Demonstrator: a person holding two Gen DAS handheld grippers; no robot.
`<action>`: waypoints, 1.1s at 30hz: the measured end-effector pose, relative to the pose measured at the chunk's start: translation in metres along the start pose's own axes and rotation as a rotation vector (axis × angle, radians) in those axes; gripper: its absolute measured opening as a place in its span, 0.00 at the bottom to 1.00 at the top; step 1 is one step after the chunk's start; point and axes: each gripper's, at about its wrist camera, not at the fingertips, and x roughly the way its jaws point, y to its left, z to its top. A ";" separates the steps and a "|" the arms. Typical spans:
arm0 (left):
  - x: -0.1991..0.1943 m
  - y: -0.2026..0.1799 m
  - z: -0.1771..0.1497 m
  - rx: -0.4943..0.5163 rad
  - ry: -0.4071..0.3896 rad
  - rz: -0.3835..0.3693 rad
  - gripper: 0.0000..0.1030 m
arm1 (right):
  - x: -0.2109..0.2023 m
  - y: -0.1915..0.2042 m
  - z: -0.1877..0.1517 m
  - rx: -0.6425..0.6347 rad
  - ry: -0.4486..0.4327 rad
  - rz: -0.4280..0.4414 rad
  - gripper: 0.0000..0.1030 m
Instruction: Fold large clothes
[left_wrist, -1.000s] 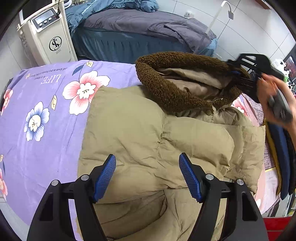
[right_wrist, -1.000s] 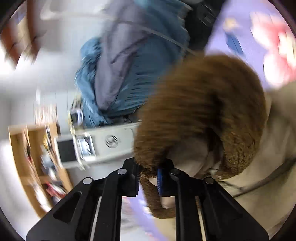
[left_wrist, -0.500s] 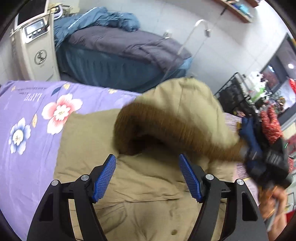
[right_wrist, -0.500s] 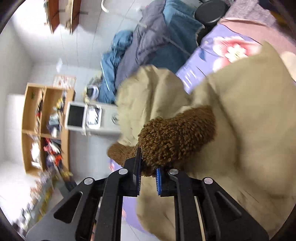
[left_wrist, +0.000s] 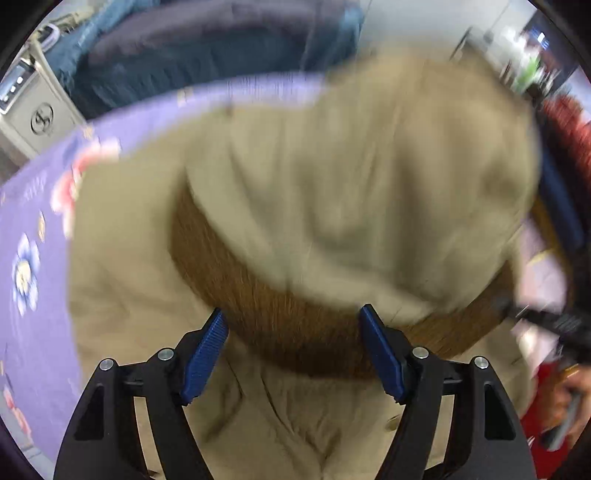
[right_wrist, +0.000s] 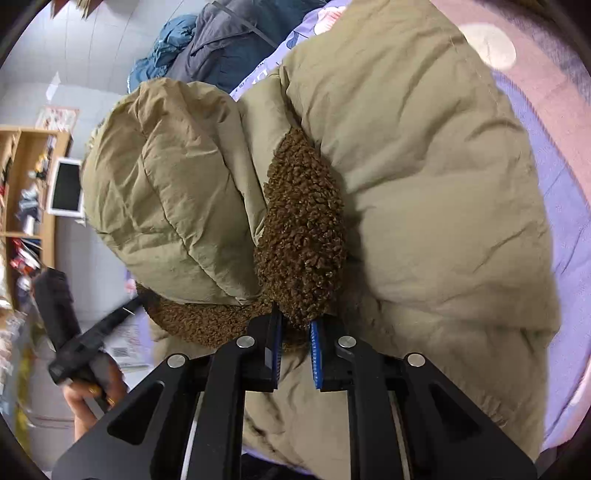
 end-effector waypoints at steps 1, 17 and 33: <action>0.012 0.002 -0.006 -0.015 0.026 -0.003 0.68 | 0.002 0.001 0.000 -0.011 0.007 -0.043 0.15; -0.078 0.010 -0.009 -0.079 -0.244 -0.015 0.70 | -0.053 0.100 0.012 -0.448 -0.265 -0.280 0.63; 0.017 -0.011 0.045 0.003 -0.060 0.079 0.81 | 0.070 0.110 0.050 -0.566 -0.039 -0.322 0.63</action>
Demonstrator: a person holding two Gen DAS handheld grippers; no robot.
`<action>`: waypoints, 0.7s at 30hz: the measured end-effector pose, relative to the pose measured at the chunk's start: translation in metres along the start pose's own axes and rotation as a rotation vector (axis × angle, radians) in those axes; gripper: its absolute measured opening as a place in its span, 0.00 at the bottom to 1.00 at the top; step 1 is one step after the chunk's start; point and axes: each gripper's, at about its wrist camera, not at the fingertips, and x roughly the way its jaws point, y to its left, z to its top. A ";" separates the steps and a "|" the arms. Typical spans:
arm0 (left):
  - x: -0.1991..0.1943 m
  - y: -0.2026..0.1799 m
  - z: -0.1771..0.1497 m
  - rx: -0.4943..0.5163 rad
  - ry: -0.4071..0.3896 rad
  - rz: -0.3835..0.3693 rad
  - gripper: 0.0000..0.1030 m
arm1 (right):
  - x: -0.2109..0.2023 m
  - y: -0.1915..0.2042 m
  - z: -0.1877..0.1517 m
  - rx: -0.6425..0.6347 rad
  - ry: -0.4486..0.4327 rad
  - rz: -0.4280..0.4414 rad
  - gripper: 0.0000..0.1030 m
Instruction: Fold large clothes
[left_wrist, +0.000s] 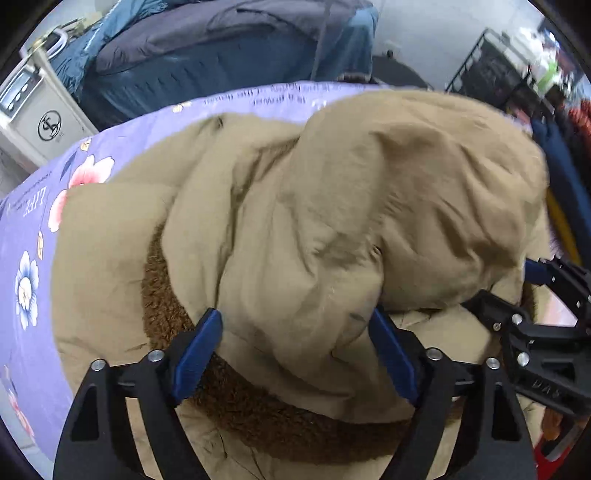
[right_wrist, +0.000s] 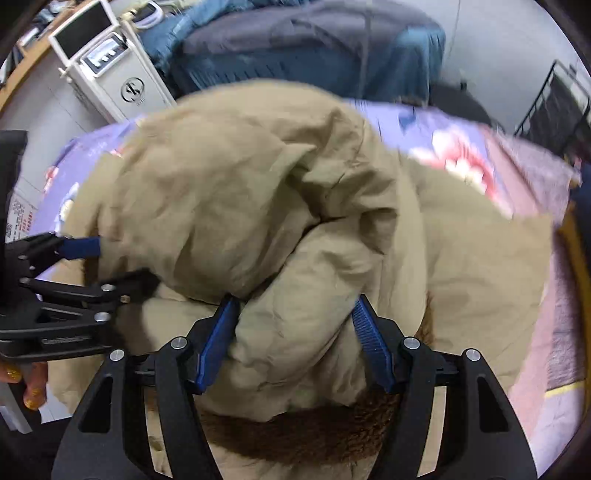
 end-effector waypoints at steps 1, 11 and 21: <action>0.005 -0.002 0.000 0.023 0.009 0.018 0.82 | 0.005 0.000 -0.003 0.001 0.007 -0.003 0.63; 0.044 -0.009 0.002 0.077 0.094 0.087 0.89 | 0.051 0.001 -0.002 -0.040 0.094 -0.065 0.63; 0.041 -0.016 -0.011 0.115 0.061 0.092 0.93 | 0.051 0.006 -0.007 -0.054 0.057 -0.080 0.65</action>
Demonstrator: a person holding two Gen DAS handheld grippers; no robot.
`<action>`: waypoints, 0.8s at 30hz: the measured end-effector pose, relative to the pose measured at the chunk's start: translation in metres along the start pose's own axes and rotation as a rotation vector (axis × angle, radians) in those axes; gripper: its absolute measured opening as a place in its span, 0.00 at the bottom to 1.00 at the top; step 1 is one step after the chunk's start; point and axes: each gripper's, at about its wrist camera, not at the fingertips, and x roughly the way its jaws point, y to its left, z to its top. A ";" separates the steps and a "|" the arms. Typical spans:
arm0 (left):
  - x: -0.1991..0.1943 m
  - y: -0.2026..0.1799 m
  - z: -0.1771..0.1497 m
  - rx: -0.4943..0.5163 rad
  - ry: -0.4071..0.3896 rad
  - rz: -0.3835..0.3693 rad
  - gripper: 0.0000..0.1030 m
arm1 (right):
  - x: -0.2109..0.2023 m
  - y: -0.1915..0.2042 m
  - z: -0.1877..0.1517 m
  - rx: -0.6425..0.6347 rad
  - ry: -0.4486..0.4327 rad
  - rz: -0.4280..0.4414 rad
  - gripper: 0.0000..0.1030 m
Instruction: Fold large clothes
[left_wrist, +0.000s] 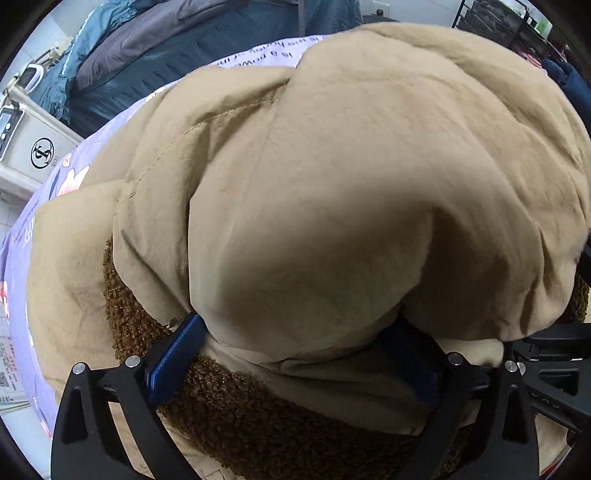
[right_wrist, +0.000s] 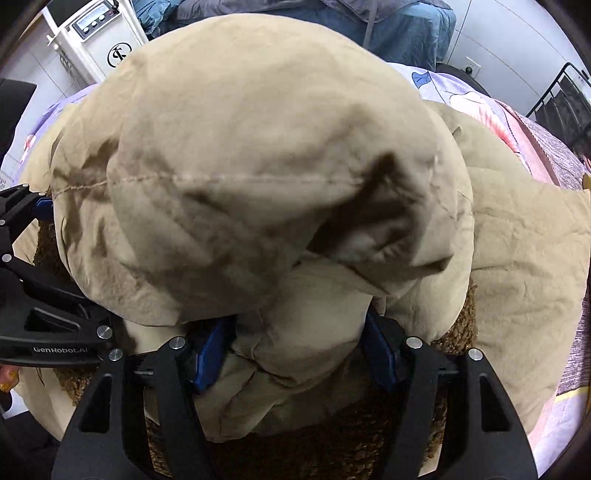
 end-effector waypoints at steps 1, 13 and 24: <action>-0.002 -0.001 -0.001 0.000 -0.013 -0.001 0.93 | -0.006 0.000 0.000 0.010 -0.008 0.003 0.65; -0.121 0.060 -0.134 -0.004 -0.282 0.032 0.93 | -0.088 -0.022 -0.090 0.144 -0.152 0.057 0.76; -0.116 0.252 -0.262 -0.586 -0.204 -0.149 0.92 | -0.097 -0.060 -0.130 0.288 -0.081 0.067 0.76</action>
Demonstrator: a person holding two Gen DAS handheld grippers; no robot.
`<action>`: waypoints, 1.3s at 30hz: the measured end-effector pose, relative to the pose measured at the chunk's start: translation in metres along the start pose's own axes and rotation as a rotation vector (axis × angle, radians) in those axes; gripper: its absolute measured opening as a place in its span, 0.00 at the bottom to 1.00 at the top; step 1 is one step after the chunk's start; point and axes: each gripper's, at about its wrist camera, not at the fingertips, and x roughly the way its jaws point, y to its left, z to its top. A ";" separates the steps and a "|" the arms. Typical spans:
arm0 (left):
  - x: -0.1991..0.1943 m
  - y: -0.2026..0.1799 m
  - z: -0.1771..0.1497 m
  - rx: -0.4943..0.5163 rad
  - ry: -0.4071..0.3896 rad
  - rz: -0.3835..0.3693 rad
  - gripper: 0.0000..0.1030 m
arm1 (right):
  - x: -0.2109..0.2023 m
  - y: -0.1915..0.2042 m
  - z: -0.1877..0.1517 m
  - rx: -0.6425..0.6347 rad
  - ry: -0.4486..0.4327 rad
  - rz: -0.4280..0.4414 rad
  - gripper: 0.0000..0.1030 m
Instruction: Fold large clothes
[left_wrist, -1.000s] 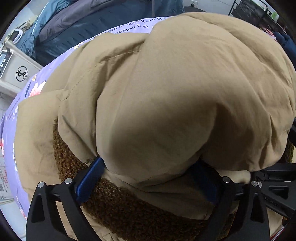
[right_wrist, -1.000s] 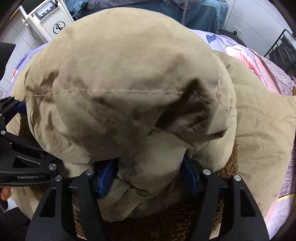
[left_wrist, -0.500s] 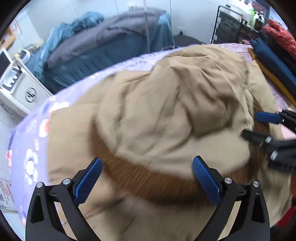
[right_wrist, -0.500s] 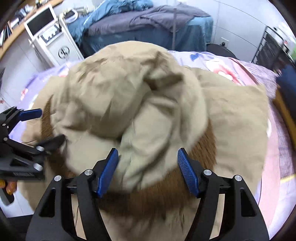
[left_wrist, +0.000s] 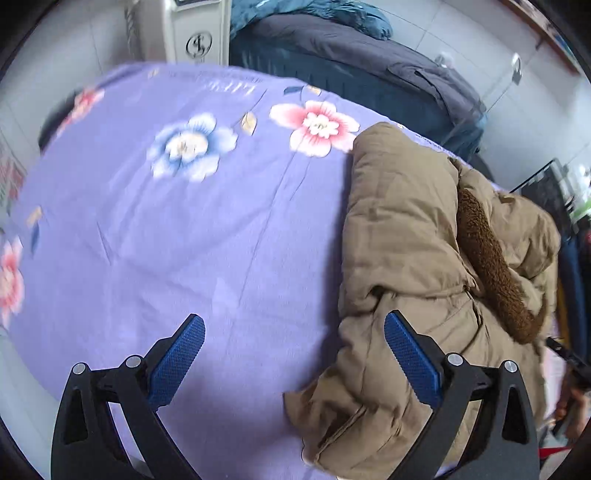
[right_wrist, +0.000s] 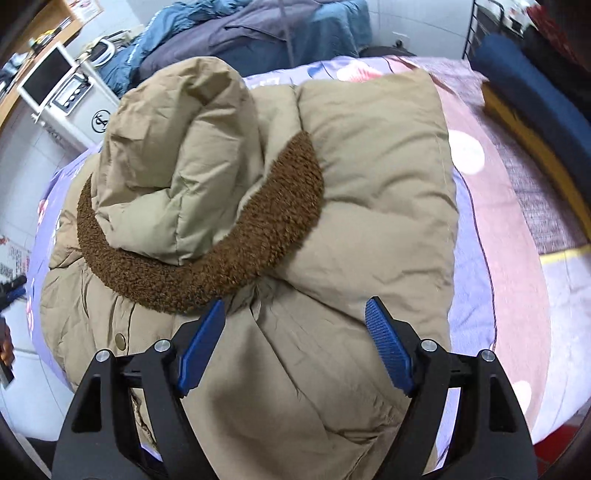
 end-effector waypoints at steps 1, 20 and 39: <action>0.002 0.003 -0.005 -0.001 0.017 -0.057 0.92 | 0.001 0.001 -0.001 0.012 0.006 0.008 0.76; 0.087 -0.081 -0.049 0.292 0.326 -0.378 0.41 | 0.002 0.008 -0.023 0.079 0.071 -0.020 0.76; 0.060 -0.018 -0.066 0.160 0.384 -0.233 0.67 | -0.035 -0.140 -0.065 0.326 0.066 -0.009 0.76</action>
